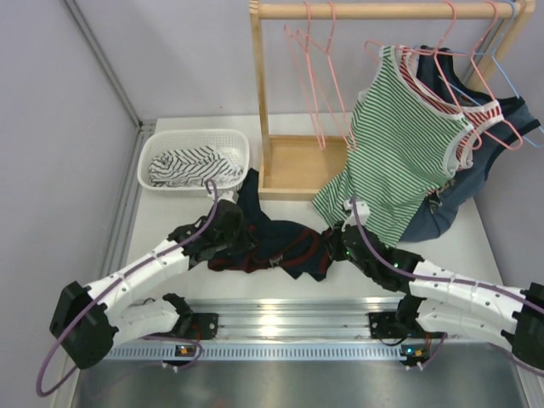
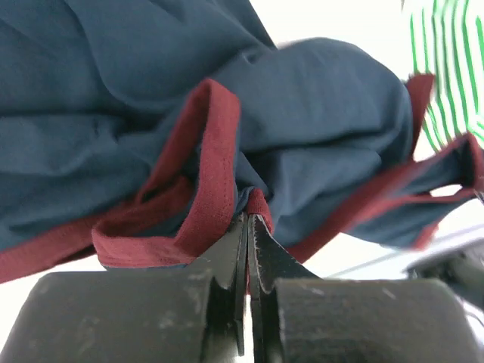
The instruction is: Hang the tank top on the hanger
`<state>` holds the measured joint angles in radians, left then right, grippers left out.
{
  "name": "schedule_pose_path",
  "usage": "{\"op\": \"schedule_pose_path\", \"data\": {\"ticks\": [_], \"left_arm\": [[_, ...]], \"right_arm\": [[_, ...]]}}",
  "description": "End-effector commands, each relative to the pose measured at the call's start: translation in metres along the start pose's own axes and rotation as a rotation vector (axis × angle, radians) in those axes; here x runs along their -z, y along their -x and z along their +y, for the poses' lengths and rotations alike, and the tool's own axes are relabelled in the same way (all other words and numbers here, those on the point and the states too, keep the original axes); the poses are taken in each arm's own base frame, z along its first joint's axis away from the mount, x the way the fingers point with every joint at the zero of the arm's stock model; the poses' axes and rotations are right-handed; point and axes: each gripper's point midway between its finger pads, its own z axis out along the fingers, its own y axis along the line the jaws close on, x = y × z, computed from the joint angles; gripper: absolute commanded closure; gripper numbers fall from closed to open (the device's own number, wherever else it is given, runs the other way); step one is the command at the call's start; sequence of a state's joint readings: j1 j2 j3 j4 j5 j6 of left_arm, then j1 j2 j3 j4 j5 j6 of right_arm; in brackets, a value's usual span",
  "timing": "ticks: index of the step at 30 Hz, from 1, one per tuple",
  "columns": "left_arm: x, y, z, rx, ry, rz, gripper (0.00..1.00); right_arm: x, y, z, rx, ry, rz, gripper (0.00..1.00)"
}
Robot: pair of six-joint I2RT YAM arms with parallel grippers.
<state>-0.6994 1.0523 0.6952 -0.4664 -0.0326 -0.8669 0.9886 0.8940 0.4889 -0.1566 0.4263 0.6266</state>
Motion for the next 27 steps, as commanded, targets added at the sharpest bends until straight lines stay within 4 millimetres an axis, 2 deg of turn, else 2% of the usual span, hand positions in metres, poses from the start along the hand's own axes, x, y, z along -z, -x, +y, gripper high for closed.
{"op": "schedule_pose_path", "data": {"ticks": [1,2,4,6,9,12,13,15,16,20,24,25,27], "left_arm": [[-0.010,0.034,-0.016,0.021,-0.012,-0.133,1.00],[-0.009,0.043,-0.023,0.016,-0.010,-0.154,1.00],[-0.017,0.047,-0.021,0.004,0.028,-0.151,1.00],[-0.025,0.054,-0.024,0.006,0.053,-0.157,1.00],[-0.036,0.054,-0.028,0.013,0.071,-0.128,1.00],[-0.034,0.052,-0.034,0.015,0.043,-0.121,0.99],[-0.032,0.053,-0.034,0.012,0.041,-0.125,0.91],[-0.023,0.056,-0.035,0.000,0.032,-0.142,0.84],[-0.019,0.059,-0.035,-0.006,0.036,-0.153,0.75],[-0.005,0.069,-0.043,-0.037,0.013,-0.175,0.61],[0.006,0.075,-0.053,-0.070,-0.010,-0.175,0.53],[0.008,0.076,-0.054,-0.075,-0.013,-0.175,0.52],[0.012,0.080,-0.060,-0.090,-0.030,-0.185,0.50]], "right_arm": [[-0.004,0.003,-0.016,-0.110,-0.022,-0.014,0.92],[-0.003,0.008,-0.024,-0.135,-0.028,-0.029,0.92],[-0.003,0.010,-0.034,-0.136,-0.046,-0.035,0.92],[-0.002,0.011,-0.036,-0.138,-0.049,-0.039,0.91],[-0.003,0.008,-0.034,-0.139,-0.036,-0.022,0.91],[-0.003,0.007,-0.028,-0.143,0.001,-0.016,0.88],[-0.002,0.008,-0.026,-0.141,0.012,-0.018,0.84],[0.000,0.009,-0.024,-0.134,0.019,-0.010,0.80],[0.001,0.013,-0.023,-0.131,0.018,-0.012,0.76],[0.005,0.022,-0.016,-0.136,0.024,0.002,0.66],[0.016,0.035,-0.009,-0.149,0.027,0.009,0.51],[0.021,0.041,-0.007,-0.153,0.034,0.001,0.43],[0.028,0.052,-0.004,-0.156,0.039,-0.014,0.40]]}}
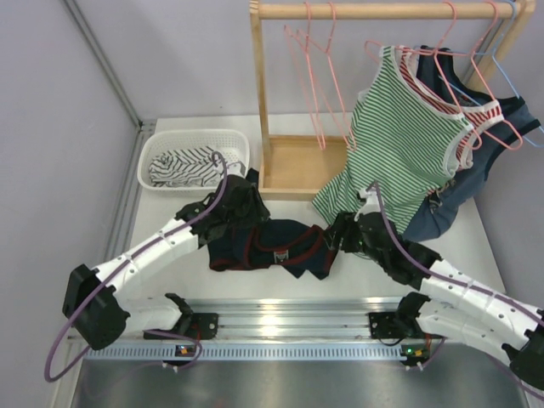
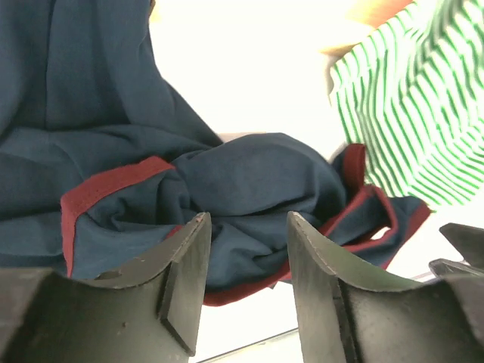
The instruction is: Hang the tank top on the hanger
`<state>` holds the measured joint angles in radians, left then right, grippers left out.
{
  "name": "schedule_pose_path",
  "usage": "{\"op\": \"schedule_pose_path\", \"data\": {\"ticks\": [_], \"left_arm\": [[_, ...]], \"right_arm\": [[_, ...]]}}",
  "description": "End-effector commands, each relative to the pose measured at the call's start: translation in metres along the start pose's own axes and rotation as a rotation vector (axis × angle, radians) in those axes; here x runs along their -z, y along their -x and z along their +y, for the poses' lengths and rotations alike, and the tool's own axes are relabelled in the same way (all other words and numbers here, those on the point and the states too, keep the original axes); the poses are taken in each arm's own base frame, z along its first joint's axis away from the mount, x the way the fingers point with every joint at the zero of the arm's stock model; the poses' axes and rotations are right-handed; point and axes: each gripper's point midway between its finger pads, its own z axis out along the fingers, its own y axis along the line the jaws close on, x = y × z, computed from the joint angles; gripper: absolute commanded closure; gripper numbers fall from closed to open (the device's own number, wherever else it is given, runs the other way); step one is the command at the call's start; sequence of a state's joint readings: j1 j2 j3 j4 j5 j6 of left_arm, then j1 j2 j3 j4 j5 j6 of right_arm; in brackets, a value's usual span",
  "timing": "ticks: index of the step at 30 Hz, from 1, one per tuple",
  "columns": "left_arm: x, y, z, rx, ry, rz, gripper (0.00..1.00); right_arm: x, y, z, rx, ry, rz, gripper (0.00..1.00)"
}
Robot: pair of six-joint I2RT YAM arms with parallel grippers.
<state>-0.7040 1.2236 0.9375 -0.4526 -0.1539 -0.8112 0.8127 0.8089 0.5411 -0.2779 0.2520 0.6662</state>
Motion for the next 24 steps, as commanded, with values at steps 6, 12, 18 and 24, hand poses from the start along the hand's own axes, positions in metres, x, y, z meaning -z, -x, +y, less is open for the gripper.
{"op": "schedule_pose_path", "data": {"ticks": [6,12,18,24], "left_arm": [[0.024,0.030,-0.026,-0.053,-0.072,-0.058,0.50],[0.042,0.044,-0.036,-0.062,-0.096,-0.077,0.50],[0.063,0.056,-0.045,-0.065,-0.126,-0.105,0.50],[0.083,0.066,-0.047,-0.080,-0.138,-0.136,0.50]], "right_arm": [[0.036,0.037,0.022,-0.009,0.051,-0.021,0.34],[0.089,0.081,0.050,0.030,0.171,-0.091,0.34],[0.144,0.159,0.081,0.105,0.209,-0.227,0.33],[0.129,0.219,0.110,0.229,0.146,-0.253,0.35]]}}
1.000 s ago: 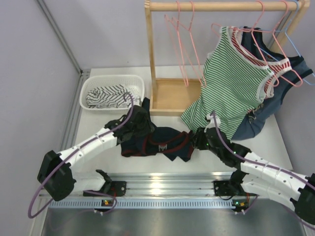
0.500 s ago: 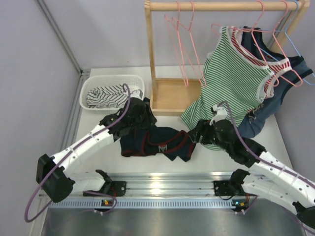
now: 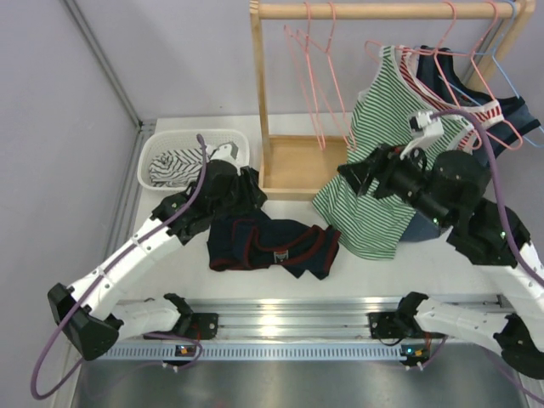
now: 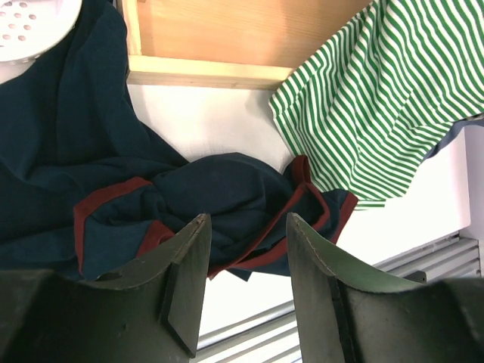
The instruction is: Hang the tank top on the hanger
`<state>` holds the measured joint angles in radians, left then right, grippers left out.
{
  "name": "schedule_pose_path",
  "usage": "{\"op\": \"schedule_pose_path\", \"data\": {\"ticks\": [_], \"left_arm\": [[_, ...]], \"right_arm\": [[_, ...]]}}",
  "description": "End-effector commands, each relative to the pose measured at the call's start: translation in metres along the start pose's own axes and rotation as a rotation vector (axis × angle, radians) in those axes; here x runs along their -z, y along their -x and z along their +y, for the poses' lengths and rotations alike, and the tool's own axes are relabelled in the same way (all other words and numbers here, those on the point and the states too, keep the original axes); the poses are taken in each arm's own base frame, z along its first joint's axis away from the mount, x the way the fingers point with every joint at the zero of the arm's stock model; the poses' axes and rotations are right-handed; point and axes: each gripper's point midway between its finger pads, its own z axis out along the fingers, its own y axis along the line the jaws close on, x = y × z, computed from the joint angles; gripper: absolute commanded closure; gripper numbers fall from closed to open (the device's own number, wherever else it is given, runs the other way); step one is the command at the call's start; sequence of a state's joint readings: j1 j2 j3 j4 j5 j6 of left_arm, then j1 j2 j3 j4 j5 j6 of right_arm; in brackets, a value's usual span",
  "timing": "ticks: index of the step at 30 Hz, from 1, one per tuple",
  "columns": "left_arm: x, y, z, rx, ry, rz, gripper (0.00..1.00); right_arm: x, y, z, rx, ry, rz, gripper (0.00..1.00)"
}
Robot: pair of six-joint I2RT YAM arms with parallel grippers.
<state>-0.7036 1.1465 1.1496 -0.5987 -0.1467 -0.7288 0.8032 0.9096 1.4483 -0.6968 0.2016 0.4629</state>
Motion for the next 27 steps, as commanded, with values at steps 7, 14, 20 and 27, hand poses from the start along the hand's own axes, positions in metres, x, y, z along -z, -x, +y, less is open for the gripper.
{"op": "schedule_pose_path", "data": {"ticks": [7,14,20,27], "left_arm": [[0.033,0.024,-0.015,-0.030,-0.051,-0.047,0.51],[0.038,0.025,-0.016,-0.053,-0.051,-0.037,0.51],[0.041,0.025,-0.013,-0.074,-0.043,-0.038,0.51],[0.041,0.023,-0.009,-0.072,-0.031,-0.036,0.51]], "right_arm": [[-0.075,0.094,-0.013,0.143,-0.047,-0.018,0.36],[-0.129,0.110,-0.037,0.171,-0.026,0.014,0.50],[-0.148,0.116,-0.054,0.225,-0.069,0.005,0.50],[-0.159,0.111,-0.064,0.256,-0.095,0.026,0.56]]}}
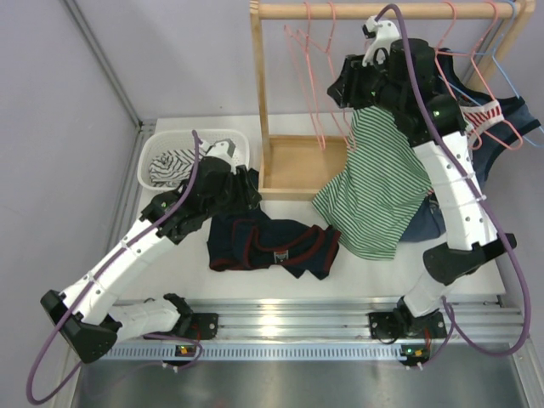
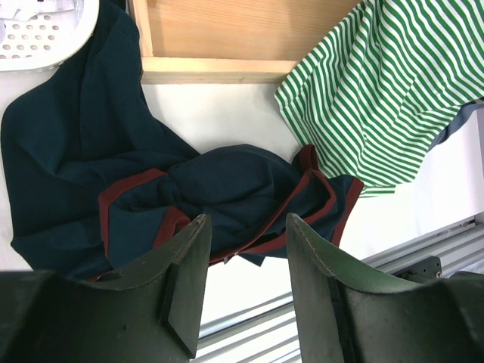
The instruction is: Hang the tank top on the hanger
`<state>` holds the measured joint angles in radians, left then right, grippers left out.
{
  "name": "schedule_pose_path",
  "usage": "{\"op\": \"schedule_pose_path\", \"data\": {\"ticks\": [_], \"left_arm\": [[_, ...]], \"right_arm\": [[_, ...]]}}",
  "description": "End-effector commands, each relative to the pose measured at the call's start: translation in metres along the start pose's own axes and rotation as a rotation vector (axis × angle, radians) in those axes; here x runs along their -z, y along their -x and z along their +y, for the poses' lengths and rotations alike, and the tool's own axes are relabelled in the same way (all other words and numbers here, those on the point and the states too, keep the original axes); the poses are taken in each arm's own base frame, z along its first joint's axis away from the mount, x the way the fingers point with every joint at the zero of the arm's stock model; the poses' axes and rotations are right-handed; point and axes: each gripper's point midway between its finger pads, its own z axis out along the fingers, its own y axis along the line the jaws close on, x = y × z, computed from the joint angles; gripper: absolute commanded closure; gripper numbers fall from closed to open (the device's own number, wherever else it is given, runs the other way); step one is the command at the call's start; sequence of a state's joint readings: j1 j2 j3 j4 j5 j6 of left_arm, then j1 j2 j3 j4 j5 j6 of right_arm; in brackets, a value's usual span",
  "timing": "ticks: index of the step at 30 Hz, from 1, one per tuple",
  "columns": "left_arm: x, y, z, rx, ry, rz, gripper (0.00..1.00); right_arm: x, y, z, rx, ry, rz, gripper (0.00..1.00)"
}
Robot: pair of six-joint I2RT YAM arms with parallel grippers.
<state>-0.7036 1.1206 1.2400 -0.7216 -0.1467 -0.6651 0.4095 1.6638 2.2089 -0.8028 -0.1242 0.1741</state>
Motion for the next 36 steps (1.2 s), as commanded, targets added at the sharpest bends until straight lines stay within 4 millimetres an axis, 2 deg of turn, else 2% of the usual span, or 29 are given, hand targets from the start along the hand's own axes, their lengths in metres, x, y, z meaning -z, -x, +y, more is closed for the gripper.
{"op": "schedule_pose_path", "data": {"ticks": [1,7,14,20,36], "left_arm": [[0.015,0.013,-0.007,-0.008,-0.036,-0.042,0.51],[0.016,0.013,-0.007,-0.002,-0.036,-0.041,0.50],[0.019,0.012,-0.004,0.002,-0.024,-0.038,0.51],[0.022,0.012,-0.002,0.005,-0.019,-0.042,0.51],[0.023,0.011,0.000,0.006,-0.009,-0.039,0.51]], "right_arm": [[0.005,0.016,-0.007,0.047,-0.018,-0.043,0.57],[-0.005,0.010,-0.011,0.091,-0.026,-0.022,0.60],[-0.011,0.015,-0.011,0.110,-0.022,-0.035,0.59],[-0.019,0.010,-0.013,0.119,-0.043,-0.014,0.59],[-0.036,0.001,-0.006,0.141,-0.046,0.011,0.63]]}}
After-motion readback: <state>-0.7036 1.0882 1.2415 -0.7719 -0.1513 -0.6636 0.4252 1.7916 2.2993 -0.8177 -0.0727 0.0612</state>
